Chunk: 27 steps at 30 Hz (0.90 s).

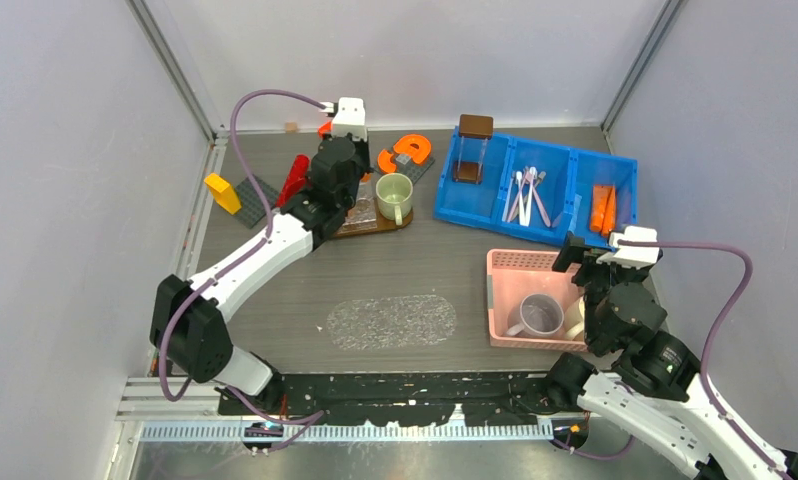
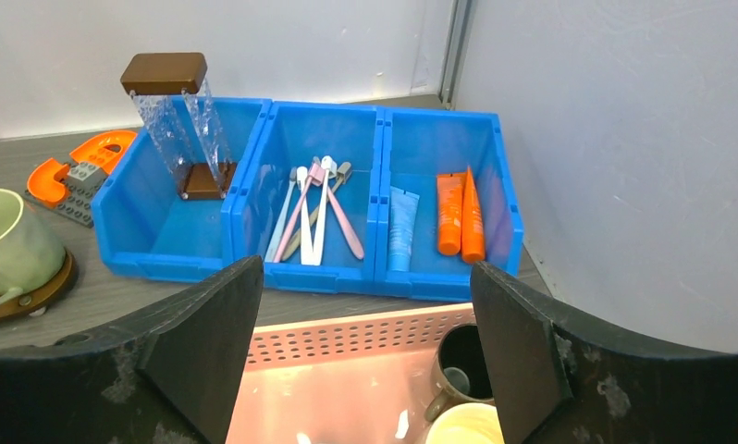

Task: Prepare toiletry sets of a toothbrush and toothpaste on the tray
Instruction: Place the toothpaste in the toothpaste holder.

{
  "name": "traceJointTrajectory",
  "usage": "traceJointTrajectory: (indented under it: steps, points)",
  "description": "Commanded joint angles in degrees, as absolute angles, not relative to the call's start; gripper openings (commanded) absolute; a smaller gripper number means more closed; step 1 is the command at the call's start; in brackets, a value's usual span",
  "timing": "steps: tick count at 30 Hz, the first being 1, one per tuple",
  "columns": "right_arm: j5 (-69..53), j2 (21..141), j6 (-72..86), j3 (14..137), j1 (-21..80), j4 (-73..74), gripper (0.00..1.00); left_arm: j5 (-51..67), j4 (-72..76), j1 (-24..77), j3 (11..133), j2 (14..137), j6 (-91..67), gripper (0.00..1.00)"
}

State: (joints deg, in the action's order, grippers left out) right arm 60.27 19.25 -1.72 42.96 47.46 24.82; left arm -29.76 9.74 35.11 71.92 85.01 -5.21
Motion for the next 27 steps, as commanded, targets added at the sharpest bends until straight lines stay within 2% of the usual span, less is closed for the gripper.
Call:
traceJointTrajectory:
  steps: [1,11,27]
  points:
    - [62.8,18.4,-3.4,42.4,47.6,20.2,0.89,-36.0,14.9,34.9,71.6,86.8,-9.5,0.0]
    - [62.0,20.1,-3.2,42.3,47.6,20.9,0.89,-47.0,12.0,35.4,73.6,89.9,-17.6,0.0]
    - [61.5,19.8,-3.4,41.7,47.6,21.0,0.89,-53.5,12.8,37.1,76.4,95.2,-17.0,0.0]
